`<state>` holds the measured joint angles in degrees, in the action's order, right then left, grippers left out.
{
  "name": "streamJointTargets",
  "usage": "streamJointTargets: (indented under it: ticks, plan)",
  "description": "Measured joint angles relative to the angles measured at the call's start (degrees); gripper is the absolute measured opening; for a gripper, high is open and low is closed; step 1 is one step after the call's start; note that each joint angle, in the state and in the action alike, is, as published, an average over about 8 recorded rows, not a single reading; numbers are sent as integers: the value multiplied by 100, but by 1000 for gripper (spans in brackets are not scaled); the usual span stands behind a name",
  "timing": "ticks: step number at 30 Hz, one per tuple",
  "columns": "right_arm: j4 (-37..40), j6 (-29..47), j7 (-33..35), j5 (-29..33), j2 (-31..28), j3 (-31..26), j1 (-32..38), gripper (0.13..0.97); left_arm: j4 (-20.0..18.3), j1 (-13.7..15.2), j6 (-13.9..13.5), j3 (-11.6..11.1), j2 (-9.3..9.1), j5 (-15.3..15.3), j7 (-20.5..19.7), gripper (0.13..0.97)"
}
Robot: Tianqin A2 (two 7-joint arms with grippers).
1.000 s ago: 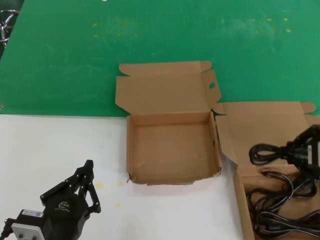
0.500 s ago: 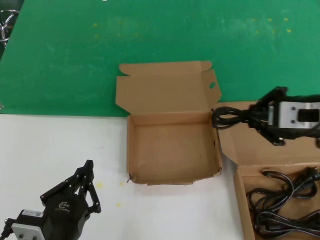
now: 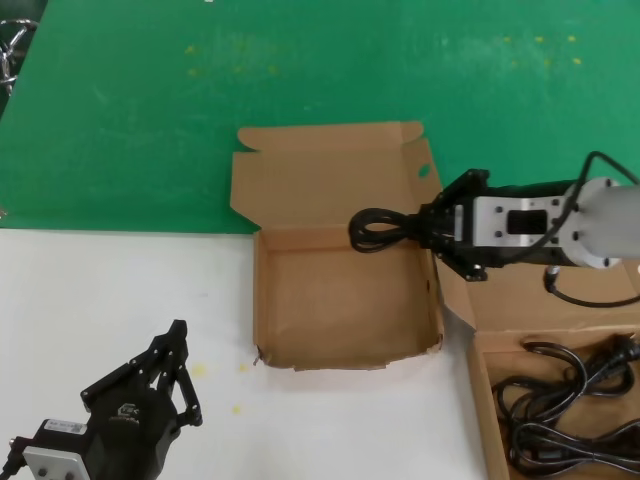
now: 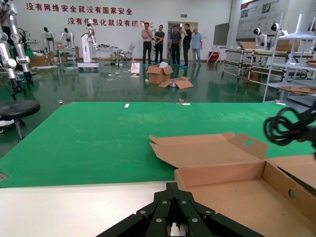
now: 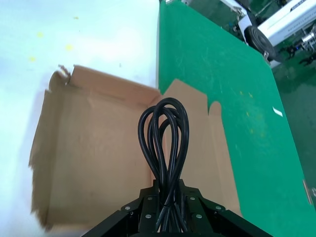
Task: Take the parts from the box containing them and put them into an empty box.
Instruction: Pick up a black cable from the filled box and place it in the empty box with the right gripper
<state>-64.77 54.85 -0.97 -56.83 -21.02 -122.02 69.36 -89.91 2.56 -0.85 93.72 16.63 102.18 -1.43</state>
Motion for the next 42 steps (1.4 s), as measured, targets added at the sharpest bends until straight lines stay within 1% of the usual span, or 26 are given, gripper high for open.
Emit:
streamJointTargets:
  ticks: [14,24,32,39,42]
  plan:
    - [1537,-486,870,-457,774,-183,338,212,0,0,0,0,0,0,0,133]
    - [2406,-764,1454,-764,1107,-233,511,212,0,0,0,0,0,0,0,133]
    - [2754,-1027,1791,-950,1231,-215,584,218,0,0,0,0,0,0,0,132]
    - [2799,-1123,1839,-1022,1240,-232,544,262,0,0,0,0,0,0,0,132]
    - [2816,-1151,1849,-1046,1237,-244,509,262,0,0,0,0,0,0,0,132]
